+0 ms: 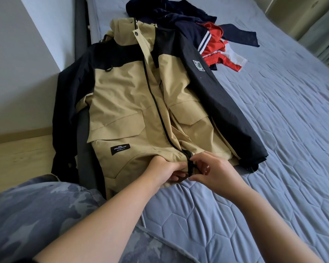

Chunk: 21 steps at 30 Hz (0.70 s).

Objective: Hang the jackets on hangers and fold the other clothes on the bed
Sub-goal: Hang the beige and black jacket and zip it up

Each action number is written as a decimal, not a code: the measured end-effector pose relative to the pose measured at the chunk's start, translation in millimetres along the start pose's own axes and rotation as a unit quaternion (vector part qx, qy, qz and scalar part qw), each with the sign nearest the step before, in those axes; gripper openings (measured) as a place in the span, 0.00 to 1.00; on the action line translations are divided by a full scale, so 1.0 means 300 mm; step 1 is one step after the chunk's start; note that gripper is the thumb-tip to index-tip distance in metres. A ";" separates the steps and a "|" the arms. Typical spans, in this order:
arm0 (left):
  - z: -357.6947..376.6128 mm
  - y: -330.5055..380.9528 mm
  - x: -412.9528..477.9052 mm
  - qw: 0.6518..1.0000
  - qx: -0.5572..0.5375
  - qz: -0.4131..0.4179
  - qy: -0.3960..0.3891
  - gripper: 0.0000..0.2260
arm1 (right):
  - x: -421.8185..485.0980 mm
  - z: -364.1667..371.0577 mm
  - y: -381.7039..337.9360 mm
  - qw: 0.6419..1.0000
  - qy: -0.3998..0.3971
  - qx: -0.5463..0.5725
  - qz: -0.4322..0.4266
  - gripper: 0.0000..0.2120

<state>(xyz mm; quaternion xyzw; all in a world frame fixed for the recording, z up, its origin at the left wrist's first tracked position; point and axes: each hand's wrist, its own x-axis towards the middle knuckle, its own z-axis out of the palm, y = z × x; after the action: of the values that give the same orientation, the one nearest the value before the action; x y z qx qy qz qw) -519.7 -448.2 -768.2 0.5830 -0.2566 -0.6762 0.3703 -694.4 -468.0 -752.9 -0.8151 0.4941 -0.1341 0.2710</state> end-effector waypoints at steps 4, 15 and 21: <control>-0.004 -0.001 0.006 1.000 0.002 0.005 0.004 0.03 | 0.006 -0.004 -0.005 0.999 -0.012 -0.025 -0.023 0.24; -0.004 0.000 0.013 1.000 0.002 0.013 -0.005 0.04 | -0.032 0.033 -0.014 0.991 0.118 0.028 -0.066 0.11; -0.007 -0.003 0.016 1.000 0.008 0.016 0.000 0.04 | -0.021 0.036 -0.019 0.992 0.105 0.034 -0.057 0.12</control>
<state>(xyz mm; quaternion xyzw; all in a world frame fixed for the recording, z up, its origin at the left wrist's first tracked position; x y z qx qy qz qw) -518.2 -451.4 -772.3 0.5819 -0.2708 -0.6681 0.3765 -688.0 -457.2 -758.2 -0.8140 0.4674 -0.2508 0.2369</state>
